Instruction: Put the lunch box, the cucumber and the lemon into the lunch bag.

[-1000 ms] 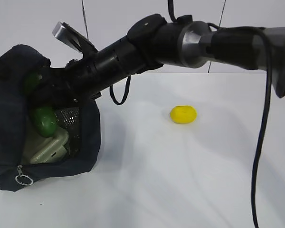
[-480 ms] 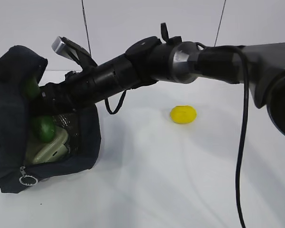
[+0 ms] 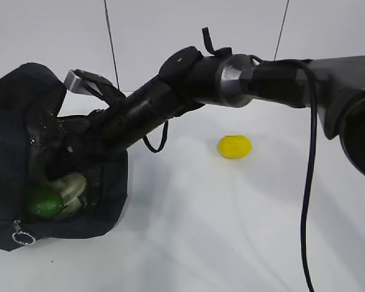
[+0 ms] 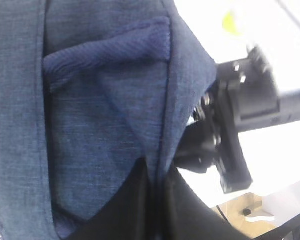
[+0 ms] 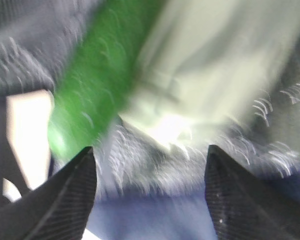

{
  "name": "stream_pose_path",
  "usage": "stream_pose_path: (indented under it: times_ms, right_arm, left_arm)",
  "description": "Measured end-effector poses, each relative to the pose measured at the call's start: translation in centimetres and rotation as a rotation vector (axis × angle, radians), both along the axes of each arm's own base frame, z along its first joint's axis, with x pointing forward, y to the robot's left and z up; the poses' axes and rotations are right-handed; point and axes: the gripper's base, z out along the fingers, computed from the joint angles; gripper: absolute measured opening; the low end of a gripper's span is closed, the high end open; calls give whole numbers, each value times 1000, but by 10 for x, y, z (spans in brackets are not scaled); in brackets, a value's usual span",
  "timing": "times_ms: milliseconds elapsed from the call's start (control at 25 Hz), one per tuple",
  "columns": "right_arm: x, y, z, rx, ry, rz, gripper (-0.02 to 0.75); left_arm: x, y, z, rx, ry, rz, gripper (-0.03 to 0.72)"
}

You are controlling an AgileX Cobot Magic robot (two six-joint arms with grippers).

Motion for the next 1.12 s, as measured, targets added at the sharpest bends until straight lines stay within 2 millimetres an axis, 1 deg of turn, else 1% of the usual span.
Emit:
stream_pose_path:
  times_ms: [120,240,360,440,600,680,840,1000,1120]
  right_arm:
    - [-5,-6,-2,-112,-10,96,529]
    - [-6,-12,6,-225,-35,167,529]
    - [2,-15,24,-307,-115,165,529]
    - [10,-17,39,-371,-175,123,529]
    - [23,-28,60,-509,-299,38,529]
    - [27,-37,65,-607,-377,20,529]
    - [42,-62,69,-857,-541,-17,528]
    - [60,-90,70,-975,-585,-70,528]
    - [76,-118,70,-1013,-568,-124,528]
  left_arm:
    - [1,0,-2,0,3,2,8]
    - [3,0,-3,1,3,6,8]
    - [6,0,-8,-1,18,8,8]
    - [8,0,-11,-4,26,10,7]
    - [9,0,-11,-3,22,2,8]
    - [9,0,-11,-1,16,-6,8]
    - [9,0,-11,1,13,-11,7]
    - [9,0,-11,1,12,-13,7]
    - [9,0,-11,4,6,-22,7]
